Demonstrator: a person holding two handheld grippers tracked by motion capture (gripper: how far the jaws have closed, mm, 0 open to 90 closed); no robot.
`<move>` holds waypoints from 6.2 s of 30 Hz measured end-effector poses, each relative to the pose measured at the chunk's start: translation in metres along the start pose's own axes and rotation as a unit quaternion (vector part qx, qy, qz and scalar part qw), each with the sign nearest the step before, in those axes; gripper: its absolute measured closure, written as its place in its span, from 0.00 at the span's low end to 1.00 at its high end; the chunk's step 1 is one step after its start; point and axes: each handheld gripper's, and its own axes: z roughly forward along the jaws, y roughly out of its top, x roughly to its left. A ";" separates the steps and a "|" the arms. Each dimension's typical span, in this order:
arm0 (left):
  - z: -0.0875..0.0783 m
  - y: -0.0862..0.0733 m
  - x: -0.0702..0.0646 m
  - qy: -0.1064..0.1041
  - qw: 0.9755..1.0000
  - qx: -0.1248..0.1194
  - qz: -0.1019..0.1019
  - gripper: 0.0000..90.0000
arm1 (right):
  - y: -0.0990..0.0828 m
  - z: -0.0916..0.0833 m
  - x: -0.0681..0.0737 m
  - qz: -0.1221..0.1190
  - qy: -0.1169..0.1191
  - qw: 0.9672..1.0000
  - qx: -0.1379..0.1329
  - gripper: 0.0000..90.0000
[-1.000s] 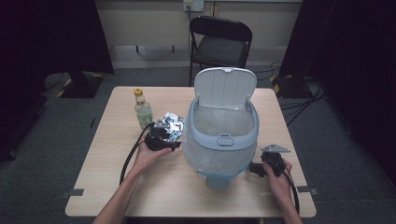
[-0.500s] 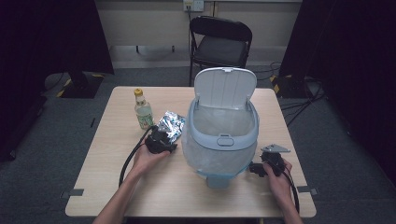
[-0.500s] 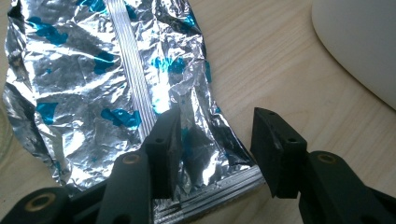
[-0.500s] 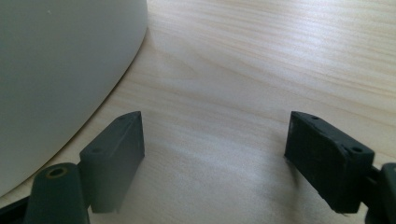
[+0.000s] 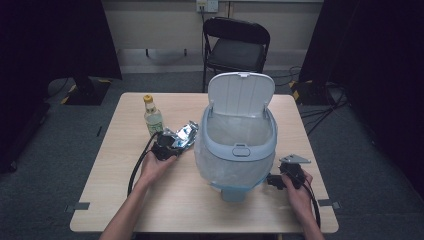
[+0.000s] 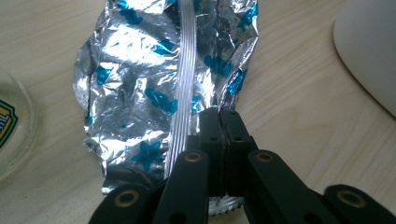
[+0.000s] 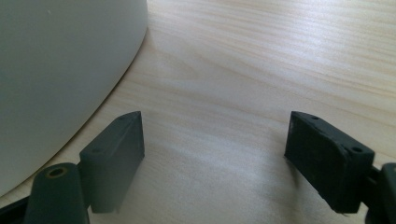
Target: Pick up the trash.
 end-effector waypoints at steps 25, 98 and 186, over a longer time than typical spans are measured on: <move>-0.053 -0.016 0.025 -0.056 0.989 -0.113 -0.077 1.00 | 0.000 0.000 0.000 0.000 0.001 1.000 0.000 0.21; -0.230 0.046 -0.060 -0.111 0.908 -0.402 0.041 0.99 | 0.000 0.000 0.000 -0.001 0.001 1.000 0.000 0.21; -0.168 0.125 -0.149 -0.224 0.914 -0.322 0.104 0.66 | 0.000 0.000 0.000 0.000 0.001 1.000 0.001 0.21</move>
